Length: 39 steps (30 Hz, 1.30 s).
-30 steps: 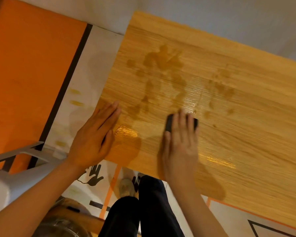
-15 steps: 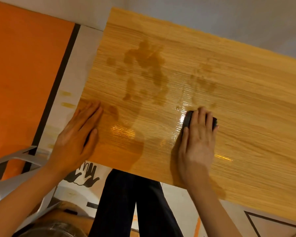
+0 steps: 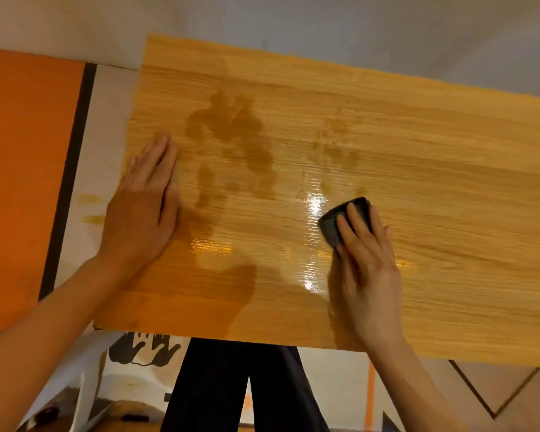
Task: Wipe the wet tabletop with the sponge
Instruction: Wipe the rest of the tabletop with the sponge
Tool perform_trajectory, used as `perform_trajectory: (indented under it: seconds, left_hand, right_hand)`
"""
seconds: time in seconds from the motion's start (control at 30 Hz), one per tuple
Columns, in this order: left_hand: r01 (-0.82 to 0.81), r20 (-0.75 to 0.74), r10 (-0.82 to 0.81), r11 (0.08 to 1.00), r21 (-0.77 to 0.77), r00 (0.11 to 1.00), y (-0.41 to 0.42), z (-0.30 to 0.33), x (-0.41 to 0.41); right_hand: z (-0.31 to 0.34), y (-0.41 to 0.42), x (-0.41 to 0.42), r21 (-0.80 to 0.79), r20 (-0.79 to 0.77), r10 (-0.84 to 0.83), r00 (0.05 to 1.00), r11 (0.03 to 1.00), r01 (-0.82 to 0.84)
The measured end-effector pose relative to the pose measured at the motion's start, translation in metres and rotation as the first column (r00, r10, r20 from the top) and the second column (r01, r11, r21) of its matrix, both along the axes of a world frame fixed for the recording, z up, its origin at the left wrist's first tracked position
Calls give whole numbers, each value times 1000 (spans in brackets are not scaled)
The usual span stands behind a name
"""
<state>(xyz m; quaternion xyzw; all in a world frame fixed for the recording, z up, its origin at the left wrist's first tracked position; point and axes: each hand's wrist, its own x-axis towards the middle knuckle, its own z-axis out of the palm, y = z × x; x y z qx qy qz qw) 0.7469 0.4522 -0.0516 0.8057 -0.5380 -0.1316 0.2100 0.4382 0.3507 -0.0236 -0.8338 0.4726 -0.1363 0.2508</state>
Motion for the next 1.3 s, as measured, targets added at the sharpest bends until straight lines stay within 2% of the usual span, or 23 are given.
perform_trajectory:
  seconds: [0.1, 0.27, 0.37, 0.43, 0.53, 0.6, 0.63, 0.7, 0.8, 0.87, 0.93, 1.0, 1.07, 1.13, 1.17, 1.23, 1.3]
  left_hand:
    - [-1, -3, 1, 1000, -8, 1000, -2, 0, 1]
    - [0, 7, 0, 1000, 7, 1000, -3, -1, 2]
    - [7, 21, -7, 1000, 15, 1000, -3, -1, 2]
    - [12, 28, -13, 1000, 23, 1000, -4, -1, 2]
    - [11, 37, -12, 1000, 27, 999, -4, -2, 2]
    - [14, 38, -15, 1000, 13, 999, -4, -2, 2]
    - [19, 40, -20, 1000, 7, 999, -3, -3, 2]
    - [20, 43, -20, 1000, 2, 999, -3, -2, 2]
    - [20, 50, -21, 1000, 6, 999, -3, -3, 2]
    - [23, 57, -23, 1000, 15, 998, -3, -3, 2]
    - [22, 58, -24, 1000, 22, 998, -3, -3, 3]
    - [19, 44, -20, 1000, 21, 999, -4, -3, 3]
    - [18, 46, -19, 1000, 18, 999, -4, -2, 3]
    - [23, 55, -24, 1000, 20, 998, -5, -2, 3]
    - [25, 51, -26, 999, 22, 998, -4, -2, 3]
    - [28, 38, -29, 999, 23, 999, -3, -2, 4]
    - [32, 37, -32, 999, 20, 999, -3, -3, 4]
  right_hand:
    - [-3, 14, 45, -87, -35, -38, 999, 996, 35]
    - [-15, 30, 141, -229, -166, 112, 980, 962, -149]
    - [-7, 14, 124, -209, -185, 201, 962, 949, -238]
    - [-5, 2, 75, -160, -161, 129, 978, 975, -155]
    - [-4, -13, 12, -61, -95, -169, 981, 985, 163]
    - [-5, -15, 22, -59, -65, -309, 949, 950, 306]
    - [-7, -12, 41, -78, -63, -324, 944, 945, 319]
    - [-10, -1, 94, -113, -52, -244, 968, 965, 237]
    - [-18, 21, 172, -125, -24, -36, 999, 992, 33]
    - [-19, 23, 187, -144, -24, 114, 993, 983, -117]
    - [-16, 12, 161, -137, -48, 191, 980, 971, -196]
    - [-12, -8, 110, -122, -78, 94, 993, 987, -103]
    - [-11, -42, 62, -95, -92, -121, 988, 989, 112]
    - [-12, -75, 43, -51, -81, -294, 952, 956, 291]
    - [-13, -80, 45, -49, -86, -325, 942, 946, 321]
    - [-10, -65, 55, -92, -100, -248, 963, 967, 240]
    - [-6, -20, 58, -100, -112, -40, 993, 995, 29]
